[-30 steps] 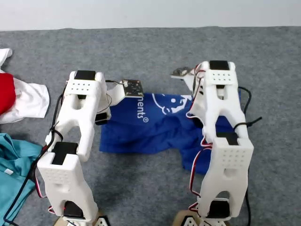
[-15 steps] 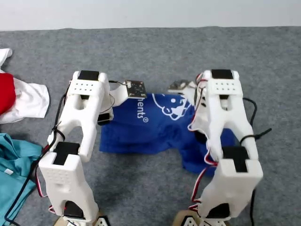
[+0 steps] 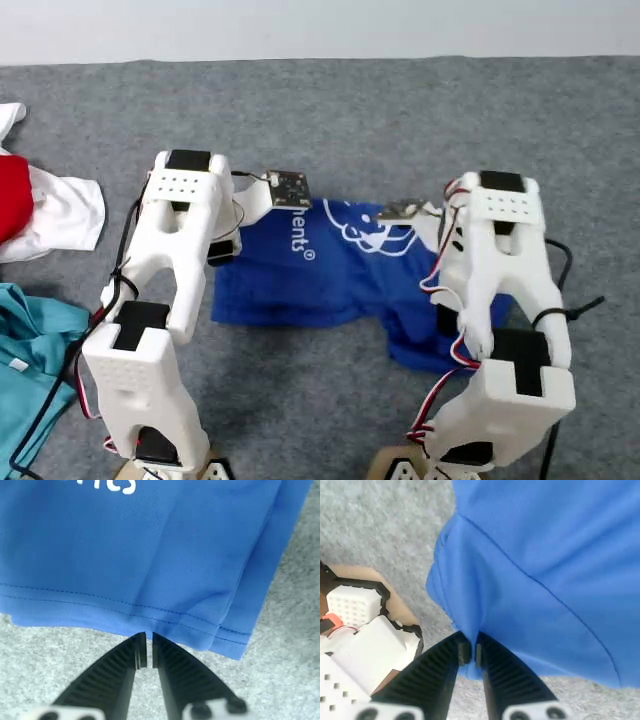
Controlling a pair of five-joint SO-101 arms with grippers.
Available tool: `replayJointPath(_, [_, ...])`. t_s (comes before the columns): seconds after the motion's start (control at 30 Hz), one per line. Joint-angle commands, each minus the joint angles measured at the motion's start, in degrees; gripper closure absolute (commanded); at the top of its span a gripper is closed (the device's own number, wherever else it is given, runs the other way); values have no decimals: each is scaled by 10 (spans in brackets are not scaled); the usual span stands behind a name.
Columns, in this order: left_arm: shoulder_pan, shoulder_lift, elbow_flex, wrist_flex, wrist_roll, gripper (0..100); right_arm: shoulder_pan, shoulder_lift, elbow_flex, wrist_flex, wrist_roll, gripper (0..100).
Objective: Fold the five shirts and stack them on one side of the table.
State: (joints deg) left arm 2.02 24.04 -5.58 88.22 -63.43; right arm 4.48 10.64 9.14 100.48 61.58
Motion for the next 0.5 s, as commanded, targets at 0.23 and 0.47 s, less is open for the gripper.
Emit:
replayJointPath(0.23, [11,-35,-2,-7,4,971,-20,18,8,22,10,921])
replayJointPath(0.47, [6,-35,-2,-5,4,971,-31,31,22,22,-8,816])
